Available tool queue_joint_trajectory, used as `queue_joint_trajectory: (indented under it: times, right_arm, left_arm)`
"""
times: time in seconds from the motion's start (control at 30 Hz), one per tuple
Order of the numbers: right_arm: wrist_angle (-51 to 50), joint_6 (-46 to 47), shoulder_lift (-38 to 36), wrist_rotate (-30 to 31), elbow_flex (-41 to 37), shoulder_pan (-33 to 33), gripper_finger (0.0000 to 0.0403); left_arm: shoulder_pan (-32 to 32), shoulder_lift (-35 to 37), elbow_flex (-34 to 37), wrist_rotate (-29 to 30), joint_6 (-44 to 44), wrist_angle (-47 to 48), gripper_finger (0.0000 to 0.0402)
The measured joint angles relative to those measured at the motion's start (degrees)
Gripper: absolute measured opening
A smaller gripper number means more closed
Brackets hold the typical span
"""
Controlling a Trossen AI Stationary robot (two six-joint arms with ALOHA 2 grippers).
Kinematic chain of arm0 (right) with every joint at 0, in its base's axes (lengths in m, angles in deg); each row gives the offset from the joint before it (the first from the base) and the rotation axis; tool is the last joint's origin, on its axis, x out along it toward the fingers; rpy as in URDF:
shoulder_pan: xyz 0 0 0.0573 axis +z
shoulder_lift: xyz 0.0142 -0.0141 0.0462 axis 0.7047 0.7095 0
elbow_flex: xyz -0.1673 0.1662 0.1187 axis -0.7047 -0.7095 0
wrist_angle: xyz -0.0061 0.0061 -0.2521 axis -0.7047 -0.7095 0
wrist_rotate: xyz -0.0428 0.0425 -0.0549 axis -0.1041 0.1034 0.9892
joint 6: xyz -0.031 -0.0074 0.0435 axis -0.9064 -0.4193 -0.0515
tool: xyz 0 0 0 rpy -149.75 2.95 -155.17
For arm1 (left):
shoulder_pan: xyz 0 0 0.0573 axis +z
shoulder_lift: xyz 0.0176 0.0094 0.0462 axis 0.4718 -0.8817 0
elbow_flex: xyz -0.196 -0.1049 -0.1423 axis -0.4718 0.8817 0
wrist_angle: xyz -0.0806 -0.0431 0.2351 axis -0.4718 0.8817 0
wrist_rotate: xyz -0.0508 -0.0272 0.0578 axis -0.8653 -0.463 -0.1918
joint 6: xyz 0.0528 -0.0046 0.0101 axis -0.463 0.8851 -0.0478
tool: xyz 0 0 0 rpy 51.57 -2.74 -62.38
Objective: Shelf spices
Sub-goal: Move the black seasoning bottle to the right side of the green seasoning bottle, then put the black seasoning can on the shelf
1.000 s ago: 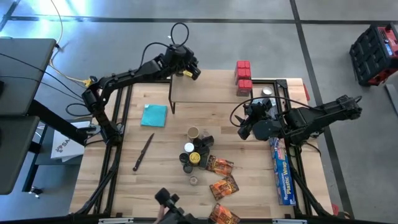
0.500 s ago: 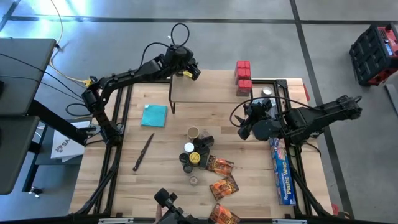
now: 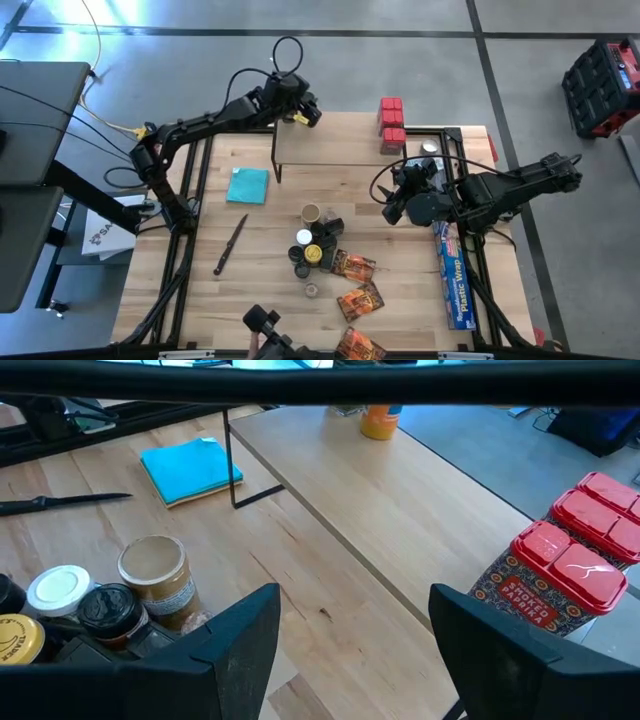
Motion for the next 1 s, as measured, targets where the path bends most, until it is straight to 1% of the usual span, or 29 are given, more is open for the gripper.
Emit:
queue_joint_trajectory:
  times: [0.13, 0.43, 0.53, 0.67, 0.77, 0.87, 0.93, 1.0]
  right_arm:
    - [0.0, 0.0, 0.0, 0.0, 0.0, 0.0, 0.0251]
    - [0.0, 0.0, 0.0, 0.0, 0.0, 0.0, 0.0251]
    - [0.0, -0.1, 0.0, 0.0, 0.0, 0.0, 0.0251]
    - [0.0, -2.3, 0.0, -1.6, 0.0, 0.4, 0.0251]
    - [2.1, -4.1, 0.0, -5.6, -0.3, 1.0, 0.0251]
    - [8.8, -8.8, 0.0, -12.1, -2.9, 1.1, 0.0251]
    - [16.2, -13.2, 0.0, -18.9, -5.6, 1.1, 0.0251]
    - [24.1, -17.8, 0.5, -27.8, -8.8, 0.1, 0.0251]
  left_arm:
    - [0.0, 1.1, -0.1, 1.2, -1.3, 0.3, 0.0284]
    - [-0.8, 5.1, -0.1, 1.2, -1.5, 0.3, 0.0284]
    - [-2.6, 8.1, -0.1, 1.2, -2.7, 0.8, 0.0284]
    - [-7.0, 13.5, -0.1, 1.1, -3.3, 6.2, 0.0277]
    - [-11.9, 17.4, -0.1, 2.0, -1.6, 12.3, 0.0264]
    - [-17.6, 20.3, -0.1, 3.5, 0.7, 19.1, 0.0248]
    - [-21.6, 21.2, -0.1, 4.3, 3.0, 23.4, 0.0238]
    - [-25.6, 21.7, -0.1, 4.6, 5.7, 27.0, 0.0229]
